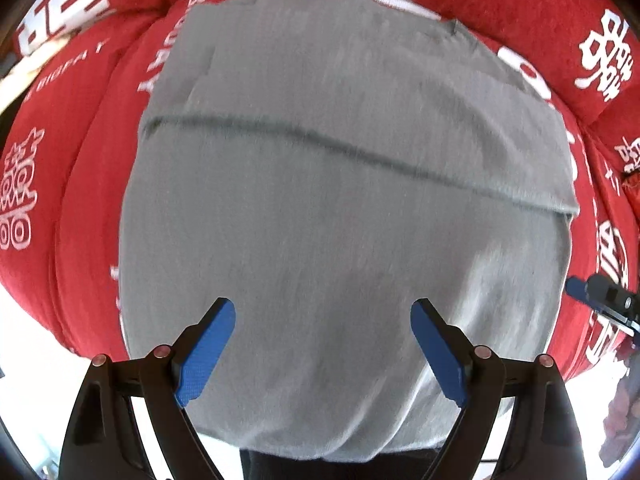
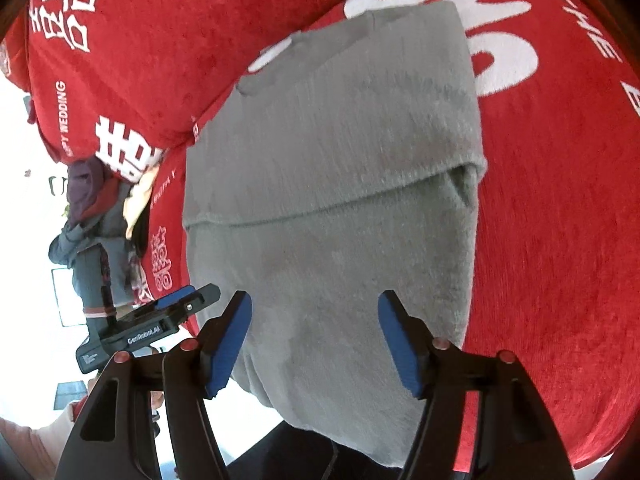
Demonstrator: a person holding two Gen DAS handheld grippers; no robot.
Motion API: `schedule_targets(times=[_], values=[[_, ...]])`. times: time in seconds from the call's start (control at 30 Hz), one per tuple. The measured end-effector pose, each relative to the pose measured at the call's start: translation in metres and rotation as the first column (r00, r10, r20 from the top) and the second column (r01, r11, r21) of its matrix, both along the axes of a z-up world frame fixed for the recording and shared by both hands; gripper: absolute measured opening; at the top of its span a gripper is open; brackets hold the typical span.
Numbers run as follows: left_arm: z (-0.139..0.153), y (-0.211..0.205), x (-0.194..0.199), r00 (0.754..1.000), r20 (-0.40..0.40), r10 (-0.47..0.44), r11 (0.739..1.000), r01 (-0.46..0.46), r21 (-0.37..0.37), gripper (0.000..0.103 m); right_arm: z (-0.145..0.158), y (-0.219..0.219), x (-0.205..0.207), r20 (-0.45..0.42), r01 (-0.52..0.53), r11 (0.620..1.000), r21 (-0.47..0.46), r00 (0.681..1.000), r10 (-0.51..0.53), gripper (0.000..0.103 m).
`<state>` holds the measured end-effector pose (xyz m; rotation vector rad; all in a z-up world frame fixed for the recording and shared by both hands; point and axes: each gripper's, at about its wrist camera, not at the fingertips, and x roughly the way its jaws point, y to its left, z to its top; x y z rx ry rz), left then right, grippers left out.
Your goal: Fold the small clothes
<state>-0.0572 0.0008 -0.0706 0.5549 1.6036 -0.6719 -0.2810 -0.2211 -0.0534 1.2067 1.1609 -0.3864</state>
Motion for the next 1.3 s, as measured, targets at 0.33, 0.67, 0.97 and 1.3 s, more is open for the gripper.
schedule_targets(times=[0.33,0.67,0.97,1.3], values=[[0.002,0.091,0.013,1.000,0.022,0.010,1.000,-0.010,-0.014,0.090,-0.002,0.042,-0.025,0.008,0.008,1.000,0.023,1.000,-0.008,0.069],[-0.022,0.190,0.020,1.000,-0.017,0.001,0.998,-0.002,-0.059,0.090,-0.027,0.130,-0.093,-0.135,0.063,0.997,0.043,0.989,-0.057,0.069],[-0.058,0.206,-0.008,0.985,-0.170,0.013,0.994,-0.031,-0.106,0.090,-0.067,0.171,-0.124,-0.201,0.082,0.993,0.082,0.977,-0.064,0.069],[-0.087,0.209,-0.044,0.972,-0.233,0.022,0.992,-0.051,-0.118,0.082,-0.087,0.186,-0.107,-0.132,-0.004,0.988,0.155,0.991,0.025,0.071]])
